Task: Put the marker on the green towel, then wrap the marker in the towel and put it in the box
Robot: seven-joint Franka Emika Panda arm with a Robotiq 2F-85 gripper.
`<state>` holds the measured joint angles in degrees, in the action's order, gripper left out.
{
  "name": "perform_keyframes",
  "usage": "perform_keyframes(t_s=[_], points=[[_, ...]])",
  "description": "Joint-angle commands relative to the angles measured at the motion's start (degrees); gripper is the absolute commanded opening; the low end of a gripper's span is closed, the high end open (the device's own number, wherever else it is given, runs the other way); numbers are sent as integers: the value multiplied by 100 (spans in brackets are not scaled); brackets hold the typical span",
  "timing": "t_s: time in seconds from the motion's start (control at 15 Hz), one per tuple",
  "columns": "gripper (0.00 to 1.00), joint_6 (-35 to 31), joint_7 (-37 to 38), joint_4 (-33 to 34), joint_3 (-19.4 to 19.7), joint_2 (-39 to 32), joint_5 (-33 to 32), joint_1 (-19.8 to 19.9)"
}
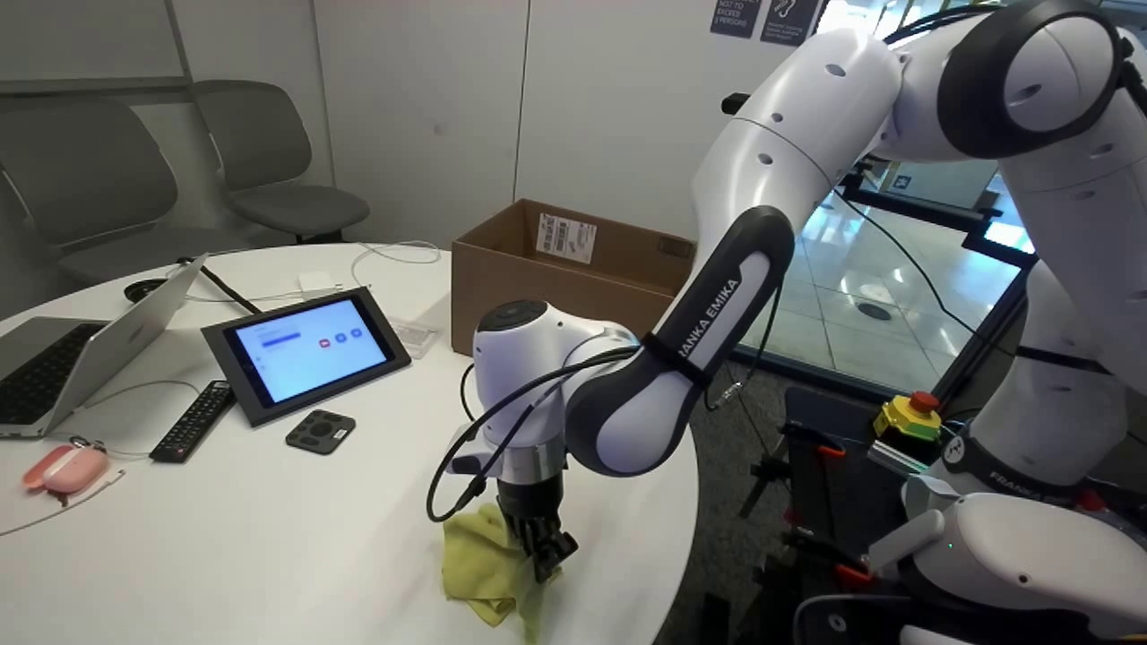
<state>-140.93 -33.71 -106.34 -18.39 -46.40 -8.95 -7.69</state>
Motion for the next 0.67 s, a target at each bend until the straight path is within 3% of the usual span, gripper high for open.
perform_keyframes(t_s=[0.0,0.4,0.47,0.6], points=[[47,54,338,-183,109,323,-19,-102],[94,-48,764,-598,106,944,74,-28],[99,-106,873,-709,102,1097,116,-11],[100,-186,1058,-894,84,1371,224,13]])
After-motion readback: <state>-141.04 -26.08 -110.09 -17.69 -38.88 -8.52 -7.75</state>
